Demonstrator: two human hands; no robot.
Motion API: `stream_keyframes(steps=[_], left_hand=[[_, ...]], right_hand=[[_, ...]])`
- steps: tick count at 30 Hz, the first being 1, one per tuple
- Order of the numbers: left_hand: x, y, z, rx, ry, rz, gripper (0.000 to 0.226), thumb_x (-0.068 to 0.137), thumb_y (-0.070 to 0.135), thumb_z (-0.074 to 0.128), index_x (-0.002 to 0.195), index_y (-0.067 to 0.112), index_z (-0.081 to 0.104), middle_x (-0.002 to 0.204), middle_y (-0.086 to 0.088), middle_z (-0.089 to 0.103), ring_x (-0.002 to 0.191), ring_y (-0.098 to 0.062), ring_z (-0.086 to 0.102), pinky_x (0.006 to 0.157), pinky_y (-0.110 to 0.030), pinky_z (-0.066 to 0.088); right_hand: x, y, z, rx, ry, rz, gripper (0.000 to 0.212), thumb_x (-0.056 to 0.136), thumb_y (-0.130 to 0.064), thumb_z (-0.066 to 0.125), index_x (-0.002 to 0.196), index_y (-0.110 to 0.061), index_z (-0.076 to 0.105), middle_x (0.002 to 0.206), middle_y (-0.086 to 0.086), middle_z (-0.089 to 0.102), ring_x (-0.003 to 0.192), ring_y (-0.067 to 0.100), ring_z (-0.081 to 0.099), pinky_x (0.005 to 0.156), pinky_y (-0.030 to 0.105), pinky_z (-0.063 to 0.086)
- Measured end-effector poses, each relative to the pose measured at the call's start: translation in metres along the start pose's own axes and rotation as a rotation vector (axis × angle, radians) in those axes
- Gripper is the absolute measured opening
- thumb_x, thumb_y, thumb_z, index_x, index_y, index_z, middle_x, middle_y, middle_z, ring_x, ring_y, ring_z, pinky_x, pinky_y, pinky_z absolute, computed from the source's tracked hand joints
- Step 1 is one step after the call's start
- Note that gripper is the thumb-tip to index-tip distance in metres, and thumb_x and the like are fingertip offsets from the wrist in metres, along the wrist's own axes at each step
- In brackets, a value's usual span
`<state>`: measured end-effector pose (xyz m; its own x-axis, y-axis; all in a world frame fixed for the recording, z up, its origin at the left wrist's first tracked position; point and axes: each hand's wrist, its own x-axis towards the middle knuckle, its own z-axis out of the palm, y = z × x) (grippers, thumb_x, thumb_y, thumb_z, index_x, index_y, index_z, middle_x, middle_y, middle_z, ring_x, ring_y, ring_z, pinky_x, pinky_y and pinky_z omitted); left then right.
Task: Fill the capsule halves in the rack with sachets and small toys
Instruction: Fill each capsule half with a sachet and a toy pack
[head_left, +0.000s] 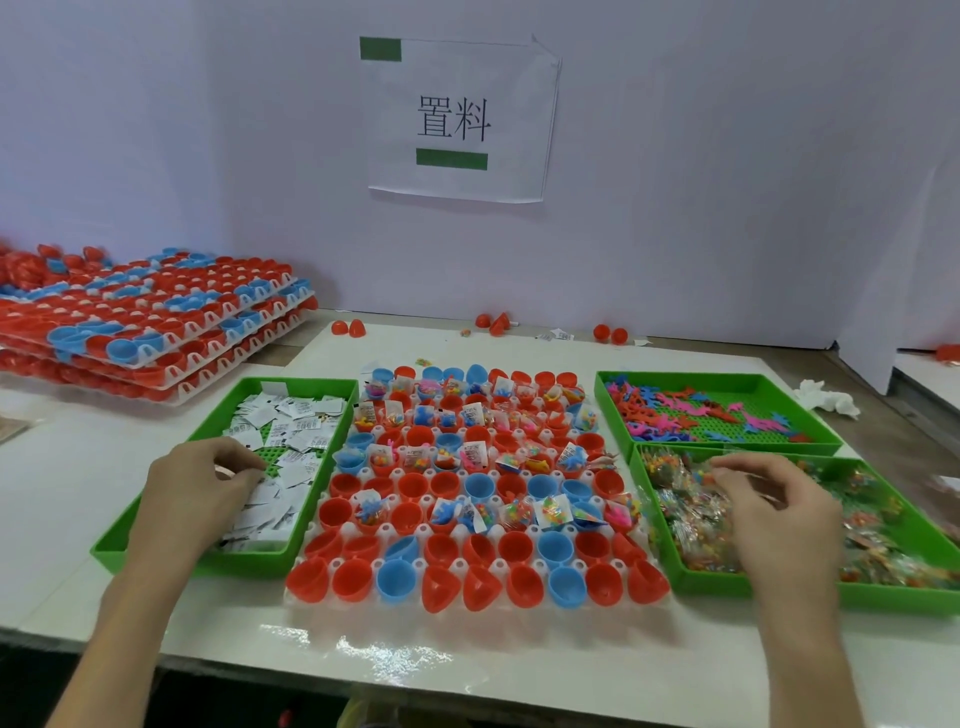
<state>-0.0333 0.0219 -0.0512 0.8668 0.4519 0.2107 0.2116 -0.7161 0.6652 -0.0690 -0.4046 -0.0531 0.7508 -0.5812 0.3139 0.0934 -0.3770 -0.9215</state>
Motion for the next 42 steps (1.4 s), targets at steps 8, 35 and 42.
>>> stream_keyframes(steps=[8, 35, 42], left_hand=[[0.0, -0.003, -0.002, -0.127, 0.166, -0.03, 0.014, 0.085, 0.003, 0.072, 0.083, 0.017, 0.073, 0.079, -0.005, 0.069, 0.066, -0.013, 0.059, 0.056, -0.025, 0.039], [-0.12, 0.146, -0.005, -1.039, -0.038, 0.231, 0.016, 0.067, 0.024, 0.078, 0.083, 0.026, 0.077, 0.082, 0.004, 0.077, 0.069, -0.012, 0.074, 0.06, -0.013, 0.055], [-0.153, 0.168, 0.022, -1.006, -0.124, 0.397, 0.033, 0.079, 0.001, 0.077, 0.082, 0.033, 0.076, 0.079, 0.007, 0.075, 0.071, -0.011, 0.072, 0.06, -0.018, 0.056]], right_hand=[[-0.002, -0.011, 0.004, 0.287, 0.091, -0.164, 0.029, 0.099, -0.008, 0.054, 0.088, -0.033, 0.06, 0.08, -0.017, 0.066, 0.076, 0.006, 0.06, 0.07, 0.015, 0.049], [-0.042, -0.08, 0.012, 0.533, -0.441, -0.457, 0.012, 0.084, -0.017, 0.074, 0.092, -0.025, 0.076, 0.089, -0.003, 0.075, 0.085, 0.019, 0.071, 0.077, 0.024, 0.057], [-0.062, -0.101, 0.015, 0.541, -0.571, -0.519, 0.013, 0.082, -0.014, 0.074, 0.094, -0.019, 0.077, 0.089, -0.006, 0.071, 0.084, 0.018, 0.07, 0.072, 0.021, 0.055]])
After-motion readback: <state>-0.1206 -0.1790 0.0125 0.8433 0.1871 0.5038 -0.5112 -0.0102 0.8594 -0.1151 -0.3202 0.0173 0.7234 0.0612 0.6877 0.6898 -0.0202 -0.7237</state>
